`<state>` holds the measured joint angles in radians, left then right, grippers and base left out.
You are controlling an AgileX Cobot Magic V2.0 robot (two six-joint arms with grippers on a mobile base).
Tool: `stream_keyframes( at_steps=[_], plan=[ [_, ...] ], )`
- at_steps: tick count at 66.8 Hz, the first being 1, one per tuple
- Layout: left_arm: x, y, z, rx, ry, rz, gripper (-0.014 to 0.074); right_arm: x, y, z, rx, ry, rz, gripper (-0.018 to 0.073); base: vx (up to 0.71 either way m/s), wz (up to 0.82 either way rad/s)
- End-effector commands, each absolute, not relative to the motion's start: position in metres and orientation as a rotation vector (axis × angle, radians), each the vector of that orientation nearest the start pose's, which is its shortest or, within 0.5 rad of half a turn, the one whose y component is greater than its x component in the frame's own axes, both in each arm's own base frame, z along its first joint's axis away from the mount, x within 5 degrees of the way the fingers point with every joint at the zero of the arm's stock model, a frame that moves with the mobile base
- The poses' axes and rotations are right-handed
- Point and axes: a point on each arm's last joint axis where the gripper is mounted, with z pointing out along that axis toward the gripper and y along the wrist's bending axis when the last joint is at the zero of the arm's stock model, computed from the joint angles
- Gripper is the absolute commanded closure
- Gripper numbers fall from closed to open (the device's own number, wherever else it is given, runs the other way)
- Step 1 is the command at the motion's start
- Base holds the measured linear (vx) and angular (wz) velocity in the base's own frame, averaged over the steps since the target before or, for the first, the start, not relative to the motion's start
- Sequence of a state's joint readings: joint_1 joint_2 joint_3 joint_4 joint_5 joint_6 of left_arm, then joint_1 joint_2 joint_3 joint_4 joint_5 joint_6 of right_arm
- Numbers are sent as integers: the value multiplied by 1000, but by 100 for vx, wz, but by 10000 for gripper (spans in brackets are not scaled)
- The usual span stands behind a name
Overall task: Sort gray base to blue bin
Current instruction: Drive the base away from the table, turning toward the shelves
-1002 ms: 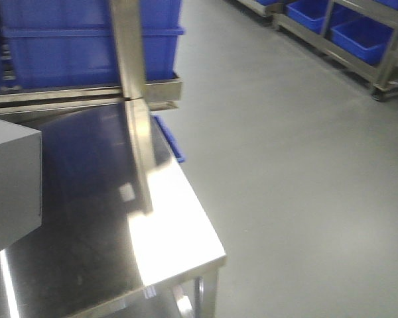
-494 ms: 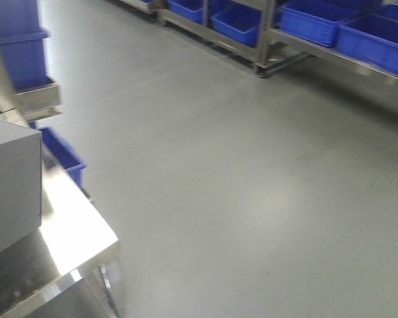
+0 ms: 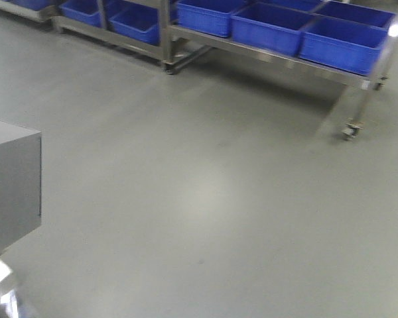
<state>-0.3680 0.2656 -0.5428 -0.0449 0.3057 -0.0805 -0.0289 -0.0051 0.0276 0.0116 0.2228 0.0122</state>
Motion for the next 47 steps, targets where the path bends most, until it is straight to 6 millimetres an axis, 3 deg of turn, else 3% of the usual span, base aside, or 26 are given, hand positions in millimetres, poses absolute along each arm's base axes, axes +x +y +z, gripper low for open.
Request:
stream_keyframes(
  at_steps=[1,47],
  plan=[
    [48,-20,368,165,1385,-431,603,58,-2,189,32,1676,-18,564,4,-61],
    [48,-20,368,165,1385,-431,603,58,-2,189,32,1676,-18,564,7,-59]
  ],
)
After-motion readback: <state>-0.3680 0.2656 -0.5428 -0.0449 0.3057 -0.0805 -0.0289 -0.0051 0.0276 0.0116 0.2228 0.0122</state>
